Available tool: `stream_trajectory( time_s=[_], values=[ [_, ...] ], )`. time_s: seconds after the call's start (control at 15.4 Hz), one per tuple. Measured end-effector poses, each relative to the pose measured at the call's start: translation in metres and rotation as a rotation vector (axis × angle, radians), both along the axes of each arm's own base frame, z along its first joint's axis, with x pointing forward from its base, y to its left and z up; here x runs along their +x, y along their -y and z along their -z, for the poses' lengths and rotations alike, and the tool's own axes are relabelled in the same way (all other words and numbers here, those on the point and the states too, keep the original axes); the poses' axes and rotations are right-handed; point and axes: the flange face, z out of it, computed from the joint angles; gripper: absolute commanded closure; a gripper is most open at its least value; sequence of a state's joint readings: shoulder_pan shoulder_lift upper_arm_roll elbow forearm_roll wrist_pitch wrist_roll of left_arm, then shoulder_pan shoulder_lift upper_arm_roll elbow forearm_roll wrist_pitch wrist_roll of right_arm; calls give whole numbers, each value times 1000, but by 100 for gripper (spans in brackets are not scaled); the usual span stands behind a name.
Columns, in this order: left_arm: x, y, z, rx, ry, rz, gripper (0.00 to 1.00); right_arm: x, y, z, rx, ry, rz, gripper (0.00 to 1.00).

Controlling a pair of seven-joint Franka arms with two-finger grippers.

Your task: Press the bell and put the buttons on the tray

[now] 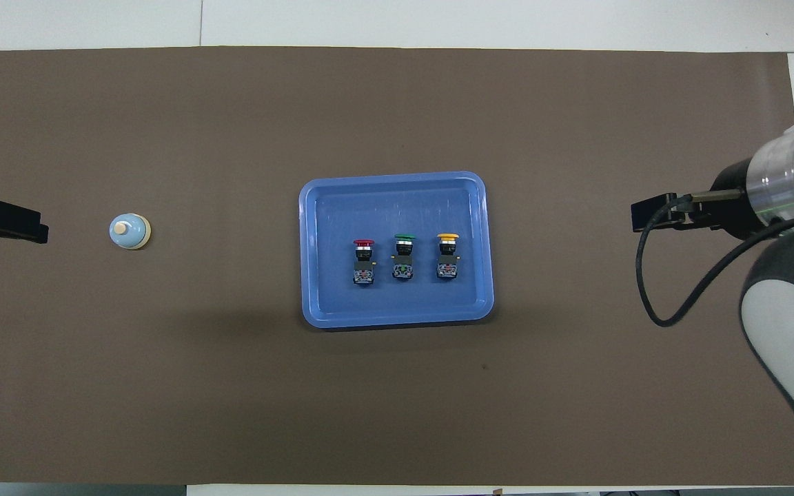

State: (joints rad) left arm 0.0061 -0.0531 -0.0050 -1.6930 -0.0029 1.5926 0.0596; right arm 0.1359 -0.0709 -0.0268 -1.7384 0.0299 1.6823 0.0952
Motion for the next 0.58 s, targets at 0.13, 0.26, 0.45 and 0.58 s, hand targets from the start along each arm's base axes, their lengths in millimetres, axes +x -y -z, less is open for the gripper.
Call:
stream_trajectory(
  time_s=[0.13,0.26,0.45,0.58],
  values=[
    [0,0,0,0,0,0,0,-2,16,0,-14,-5,-3,0],
    [0,0,0,0,0,0,0,-2,29,1,-24,-7,14,0],
    [0,0,0,0,0,0,0,-1,52,-2,-24,-1,57,0],
    [0,0,0,0,0,0,0,-1,62,-10,-24,-3,73,0]
  ],
)
